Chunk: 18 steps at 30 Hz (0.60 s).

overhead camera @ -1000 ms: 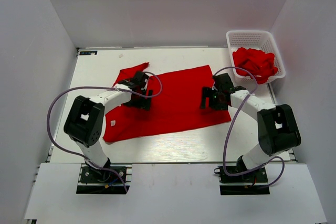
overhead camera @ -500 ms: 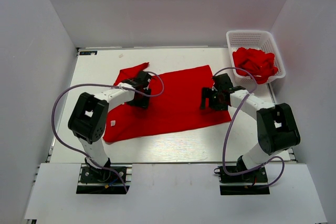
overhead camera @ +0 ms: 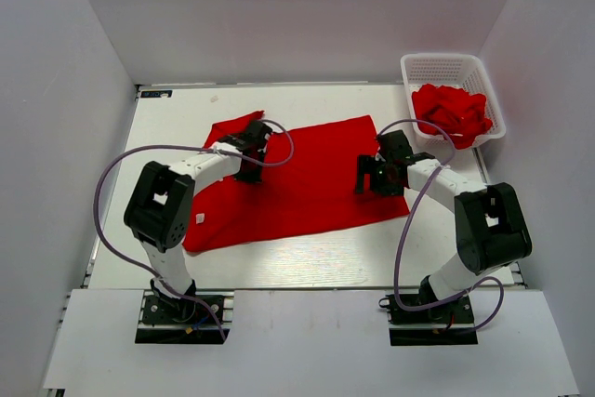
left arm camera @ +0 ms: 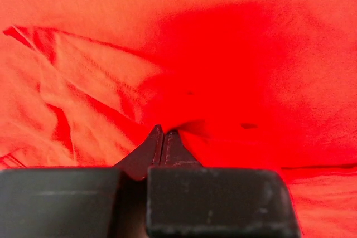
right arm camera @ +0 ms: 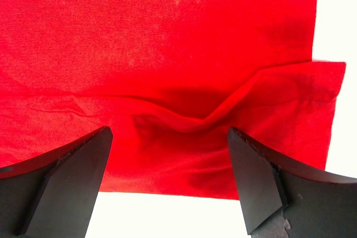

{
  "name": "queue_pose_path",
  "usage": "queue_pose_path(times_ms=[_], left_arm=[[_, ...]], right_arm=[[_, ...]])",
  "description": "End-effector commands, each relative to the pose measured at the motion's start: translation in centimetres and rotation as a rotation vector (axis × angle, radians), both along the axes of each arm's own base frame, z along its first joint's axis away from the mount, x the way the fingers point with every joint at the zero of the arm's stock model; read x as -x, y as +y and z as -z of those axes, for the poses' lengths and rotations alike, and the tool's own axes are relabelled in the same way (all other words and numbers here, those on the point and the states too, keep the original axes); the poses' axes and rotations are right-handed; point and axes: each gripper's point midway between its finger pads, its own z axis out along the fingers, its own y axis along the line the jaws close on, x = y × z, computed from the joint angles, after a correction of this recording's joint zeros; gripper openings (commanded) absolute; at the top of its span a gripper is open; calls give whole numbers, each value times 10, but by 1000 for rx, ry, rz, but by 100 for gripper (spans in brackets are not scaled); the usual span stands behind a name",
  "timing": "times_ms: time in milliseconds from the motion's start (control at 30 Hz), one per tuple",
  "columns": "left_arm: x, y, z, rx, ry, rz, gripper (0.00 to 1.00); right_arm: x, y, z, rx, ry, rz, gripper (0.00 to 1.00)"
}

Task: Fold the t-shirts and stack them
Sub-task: Fold the flattened tshirt in 1/3 of the way

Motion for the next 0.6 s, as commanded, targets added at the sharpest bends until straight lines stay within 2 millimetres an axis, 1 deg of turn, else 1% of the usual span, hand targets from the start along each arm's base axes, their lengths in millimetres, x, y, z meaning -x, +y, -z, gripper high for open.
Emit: queue_pose_path(times_ms=[0,67,100,167,200,267,300,367,400,433,467,533,567], left_arm=[[-21,-11,-30,31,-88,14,0],[-23,-11,-25,14,-78,35,0],[-27,-13,-29,19,-89,35,0],[-32,-15,-28,8,-89,56,0],[-32,-15,-23,0,-73,57,0],[-38,-17,-24,-11,-77,81,0],[-40,-17,-18,-23,-65,90,0],[-42,-17,-13,-40,-55,115,1],[-45,-18,-10,-48,-51,127,4],[-48,-19,-13,-51,-59,137,6],[-52,-20,-10,-57,-66,154,8],[-59,-25,-14,-46,-93,176,9],[-59,-24,-11,-57,-85,189,9]], right_arm=[[-10,0,-9,2,-24,-2,90],[-9,0,-8,4,-23,1,90],[-9,0,-9,5,-26,-4,90],[-10,-1,-9,7,-26,-2,90],[-10,-1,-9,8,-28,-1,90],[-12,-1,-11,7,-31,-1,90],[-12,-1,-11,8,-32,-1,90],[-11,-1,-9,11,-26,-1,90],[-11,-1,-9,8,-23,-1,90],[-11,-1,-10,14,-27,-1,90],[-12,-2,-11,16,-33,0,90],[-12,-2,-11,18,-31,1,90],[-12,-3,-11,17,-31,4,90]])
